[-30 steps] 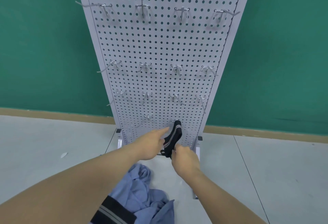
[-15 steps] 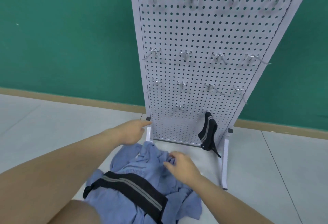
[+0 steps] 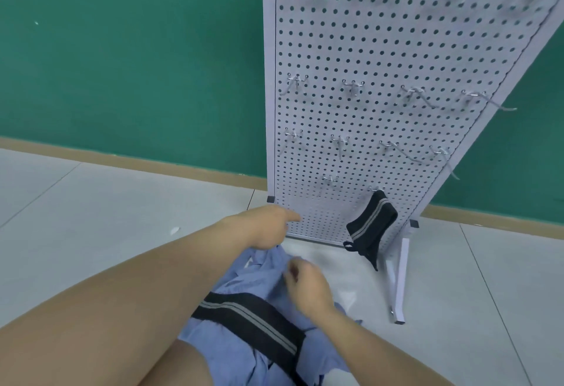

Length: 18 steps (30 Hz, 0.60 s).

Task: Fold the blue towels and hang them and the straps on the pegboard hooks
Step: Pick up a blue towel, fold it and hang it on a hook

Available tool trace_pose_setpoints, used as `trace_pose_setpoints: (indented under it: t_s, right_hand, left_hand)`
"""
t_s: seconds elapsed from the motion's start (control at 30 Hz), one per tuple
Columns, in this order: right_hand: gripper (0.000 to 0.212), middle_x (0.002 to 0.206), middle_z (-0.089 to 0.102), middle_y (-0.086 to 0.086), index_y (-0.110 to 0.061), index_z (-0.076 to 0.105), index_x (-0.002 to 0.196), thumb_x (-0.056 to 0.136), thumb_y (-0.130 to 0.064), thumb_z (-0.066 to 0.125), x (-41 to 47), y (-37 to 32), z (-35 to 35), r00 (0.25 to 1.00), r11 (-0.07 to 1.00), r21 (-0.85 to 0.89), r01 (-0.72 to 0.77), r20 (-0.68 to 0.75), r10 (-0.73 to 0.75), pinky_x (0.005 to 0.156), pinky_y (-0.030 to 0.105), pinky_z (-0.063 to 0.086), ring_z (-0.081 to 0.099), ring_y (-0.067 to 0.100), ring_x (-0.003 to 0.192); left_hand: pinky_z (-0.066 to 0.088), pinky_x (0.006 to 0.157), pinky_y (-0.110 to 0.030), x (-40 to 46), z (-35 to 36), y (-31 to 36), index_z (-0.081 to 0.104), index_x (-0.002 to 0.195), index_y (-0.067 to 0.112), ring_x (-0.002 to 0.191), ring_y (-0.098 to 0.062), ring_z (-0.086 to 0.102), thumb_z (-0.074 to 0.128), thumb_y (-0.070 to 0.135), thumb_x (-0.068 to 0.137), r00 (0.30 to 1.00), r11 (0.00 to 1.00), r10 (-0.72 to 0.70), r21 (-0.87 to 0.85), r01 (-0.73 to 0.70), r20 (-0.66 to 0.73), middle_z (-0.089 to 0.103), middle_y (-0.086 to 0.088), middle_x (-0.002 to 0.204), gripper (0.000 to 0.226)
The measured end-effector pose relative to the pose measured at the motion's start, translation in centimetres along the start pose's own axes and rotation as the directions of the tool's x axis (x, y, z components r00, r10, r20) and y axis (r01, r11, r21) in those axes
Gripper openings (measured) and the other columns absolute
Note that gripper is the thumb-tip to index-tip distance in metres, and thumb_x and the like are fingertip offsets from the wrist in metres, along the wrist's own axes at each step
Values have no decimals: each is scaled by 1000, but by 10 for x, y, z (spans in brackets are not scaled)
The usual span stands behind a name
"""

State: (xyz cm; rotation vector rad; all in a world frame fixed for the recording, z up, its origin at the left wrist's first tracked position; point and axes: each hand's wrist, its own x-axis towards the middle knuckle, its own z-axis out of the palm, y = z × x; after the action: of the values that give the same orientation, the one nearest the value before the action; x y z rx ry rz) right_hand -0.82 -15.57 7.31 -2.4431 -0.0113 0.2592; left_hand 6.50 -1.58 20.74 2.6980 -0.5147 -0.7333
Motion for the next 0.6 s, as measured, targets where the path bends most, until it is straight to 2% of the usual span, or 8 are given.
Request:
trace_pose_setpoints:
  t_s: [0.1, 0.17, 0.2, 0.27, 0.33, 0.43, 0.53, 0.6]
  right_hand:
    - [19, 67, 62, -4, -20, 54, 84, 103, -18, 54, 12, -29, -53, 978, 963, 249, 104, -199, -55, 63, 36, 46, 58, 15, 62]
    - [20, 64, 57, -7, -19, 55, 85, 104, -15, 54, 18, -49, -92, 962, 935, 292, 200, -239, -131, 61, 33, 45, 52, 6, 55]
    - [21, 68, 58, -8, -18, 54, 85, 104, -12, 54, 20, -58, -110, 960, 918, 328, 224, -239, -149, 64, 36, 50, 53, 5, 56]
    - [19, 79, 61, -3, -17, 56, 87, 105, -10, 54, 19, -72, -148, 959, 888, 398, 231, -248, -138, 74, 43, 58, 60, 8, 66]
    - [13, 87, 63, 1, -11, 58, 93, 105, -11, 54, 13, -85, -185, 943, 878, 402, 261, -301, -142, 71, 37, 61, 64, 16, 75]
    - [13, 95, 64, 7, -14, 59, 95, 106, -11, 54, -6, -98, -234, 911, 880, 378, 289, -390, -132, 62, 21, 58, 65, 20, 78]
    - [11, 99, 66, 9, -17, 62, 96, 105, -14, 56, -33, -97, -273, 893, 914, 303, 270, -433, -121, 65, 26, 62, 69, 11, 71]
    - [8, 98, 68, 10, -14, 63, 98, 104, -15, 58, -51, -90, -293, 880, 923, 286, 256, -464, -100, 65, 28, 62, 72, 13, 68]
  left_hand:
    - [46, 110, -40, -4, -3, 3, 46, 151, 33, 134, -26, 54, 47, 20, 99, 999, 998, 35, -48, -36, -27, 53, -4, 152, 54]
    - [52, 94, -36, -5, -8, 7, 58, 131, 27, 110, -23, 63, 60, 26, 91, 994, 989, 63, -128, -74, -88, 67, -2, 125, 40]
    - [52, 86, -33, -5, -11, 10, 59, 118, 22, 100, -23, 63, 67, 24, 88, 989, 979, 76, -177, -98, -127, 67, -2, 112, 31]
    - [51, 80, -33, -4, -19, 19, 60, 108, 18, 92, -21, 63, 75, 24, 85, 971, 949, 86, -280, -148, -224, 67, 0, 101, 28]
    - [50, 72, -31, -6, -25, 30, 63, 101, 16, 84, -20, 62, 74, 24, 88, 954, 922, 77, -343, -178, -289, 67, -1, 93, 19]
    - [45, 62, -25, -13, -27, 44, 59, 86, 24, 76, -17, 61, 72, 27, 92, 956, 920, 83, -346, -182, -282, 66, 4, 84, 15]
    - [39, 57, -22, -22, -29, 57, 57, 83, 25, 71, -16, 58, 70, 34, 96, 954, 925, 106, -324, -198, -280, 61, 8, 77, 20]
    - [38, 57, -24, -28, -33, 67, 56, 80, 23, 67, -14, 54, 68, 37, 97, 947, 912, 115, -345, -220, -301, 58, 7, 71, 25]
